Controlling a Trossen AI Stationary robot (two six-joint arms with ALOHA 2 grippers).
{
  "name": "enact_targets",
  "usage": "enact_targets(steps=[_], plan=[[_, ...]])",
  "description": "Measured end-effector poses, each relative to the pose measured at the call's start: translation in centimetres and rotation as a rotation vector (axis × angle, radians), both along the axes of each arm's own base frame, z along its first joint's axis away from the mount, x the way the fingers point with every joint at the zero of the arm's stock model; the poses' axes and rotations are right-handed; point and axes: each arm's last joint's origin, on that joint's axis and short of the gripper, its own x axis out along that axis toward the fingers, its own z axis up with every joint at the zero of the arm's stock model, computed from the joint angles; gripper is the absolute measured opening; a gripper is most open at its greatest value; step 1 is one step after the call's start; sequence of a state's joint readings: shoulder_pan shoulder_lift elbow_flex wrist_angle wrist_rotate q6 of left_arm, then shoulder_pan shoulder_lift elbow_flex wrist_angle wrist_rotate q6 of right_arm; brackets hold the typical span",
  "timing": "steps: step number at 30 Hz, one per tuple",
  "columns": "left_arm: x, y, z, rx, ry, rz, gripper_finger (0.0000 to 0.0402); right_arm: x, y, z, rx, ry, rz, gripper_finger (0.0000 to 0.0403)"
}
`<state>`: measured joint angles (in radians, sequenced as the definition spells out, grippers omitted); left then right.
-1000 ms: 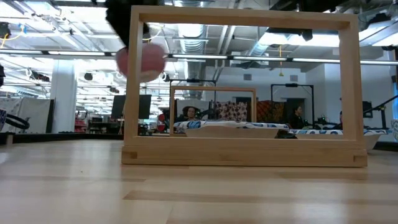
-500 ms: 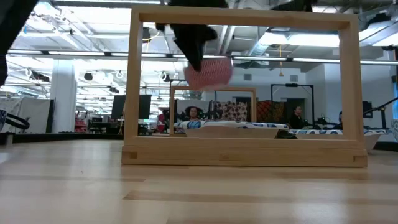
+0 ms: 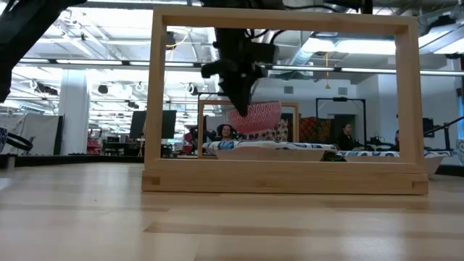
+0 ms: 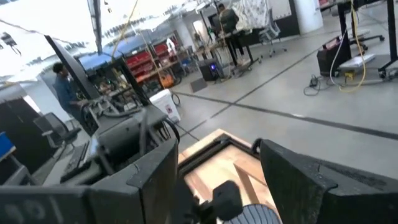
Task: Place and stack bowls onto a shelf
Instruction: Stack the blue bowl on top of the red bowl on the shelf
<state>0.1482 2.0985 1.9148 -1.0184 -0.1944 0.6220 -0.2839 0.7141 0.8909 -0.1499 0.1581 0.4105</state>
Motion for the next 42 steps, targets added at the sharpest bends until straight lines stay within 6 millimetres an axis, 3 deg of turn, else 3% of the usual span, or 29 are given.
enact_targets(steps=[11, 19, 42], plan=[[-0.6, 0.7, -1.8, -0.073, 0.048, 0.004, 0.0000, 0.2, 0.0, -0.5, 0.013, 0.043, 0.001, 0.0255], [-0.5, 0.7, -1.9, -0.084, 0.025, 0.011, 0.0002, 0.2, 0.0, -0.5, 0.013, 0.044, 0.001, 0.0255], [0.1, 0.8, -1.7, -0.074, -0.039, -0.004, 0.0106, 0.2, 0.0, -0.6, 0.018, 0.061, 0.000, 0.0255]])
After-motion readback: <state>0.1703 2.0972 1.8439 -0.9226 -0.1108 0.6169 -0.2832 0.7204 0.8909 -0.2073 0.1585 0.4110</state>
